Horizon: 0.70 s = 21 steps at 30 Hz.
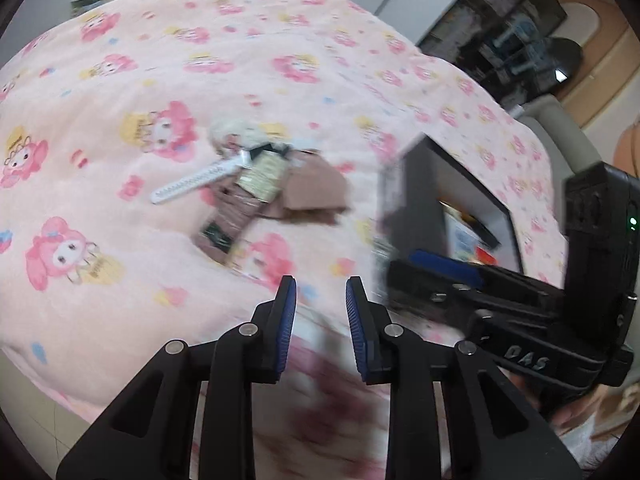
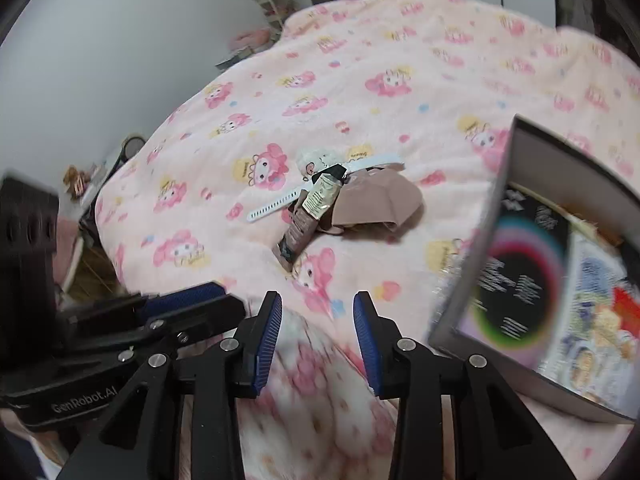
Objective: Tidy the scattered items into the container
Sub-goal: 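Move the left gripper from the box to the brown-and-green hand cream tube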
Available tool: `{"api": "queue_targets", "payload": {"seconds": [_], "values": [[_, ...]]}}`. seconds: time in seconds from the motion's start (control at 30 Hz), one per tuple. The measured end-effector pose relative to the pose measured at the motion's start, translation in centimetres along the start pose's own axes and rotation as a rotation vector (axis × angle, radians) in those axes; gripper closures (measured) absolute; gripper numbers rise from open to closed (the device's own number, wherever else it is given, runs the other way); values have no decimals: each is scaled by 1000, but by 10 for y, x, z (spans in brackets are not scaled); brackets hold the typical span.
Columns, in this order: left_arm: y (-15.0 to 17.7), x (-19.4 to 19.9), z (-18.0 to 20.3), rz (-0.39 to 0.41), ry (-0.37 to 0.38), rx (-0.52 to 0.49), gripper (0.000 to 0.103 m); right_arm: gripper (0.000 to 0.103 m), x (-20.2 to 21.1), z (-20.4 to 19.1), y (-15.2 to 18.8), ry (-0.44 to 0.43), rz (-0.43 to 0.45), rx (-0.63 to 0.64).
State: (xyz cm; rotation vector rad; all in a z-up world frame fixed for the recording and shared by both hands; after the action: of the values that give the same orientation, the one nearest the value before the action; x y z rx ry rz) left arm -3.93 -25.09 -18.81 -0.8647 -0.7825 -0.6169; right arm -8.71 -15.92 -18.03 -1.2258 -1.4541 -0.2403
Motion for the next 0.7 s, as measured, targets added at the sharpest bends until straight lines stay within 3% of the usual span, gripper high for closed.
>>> {"api": "queue_targets", "payload": {"seconds": [0.13,0.3,0.43,0.7], "values": [[-14,-24,-46,-27,-66,60,78,70,-27,3,-17,61,-25,39],[-20,-59,-75,-91,-14,117,76,69,-58,15,-43,108,-46,59],[-13,-92,-80,-205,114,135,51,69,-77,32,-67,135,-50,24],[-7,-126,-94,-252,64,146,50,66,-113,34,-111,150,-25,35]]}}
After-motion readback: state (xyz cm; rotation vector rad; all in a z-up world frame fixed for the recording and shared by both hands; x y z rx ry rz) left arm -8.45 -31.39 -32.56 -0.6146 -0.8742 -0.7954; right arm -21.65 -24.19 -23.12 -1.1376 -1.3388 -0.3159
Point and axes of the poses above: each gripper's, at about its wrist camera, not at the fingertips, and x roughly against the way its jaws point, z to its right, y to its underside, the point moved 9 cm from there along -x, roughly the way its jaws point, and after that the axes turned 2 degrees about -y, right-handed, at the moved point
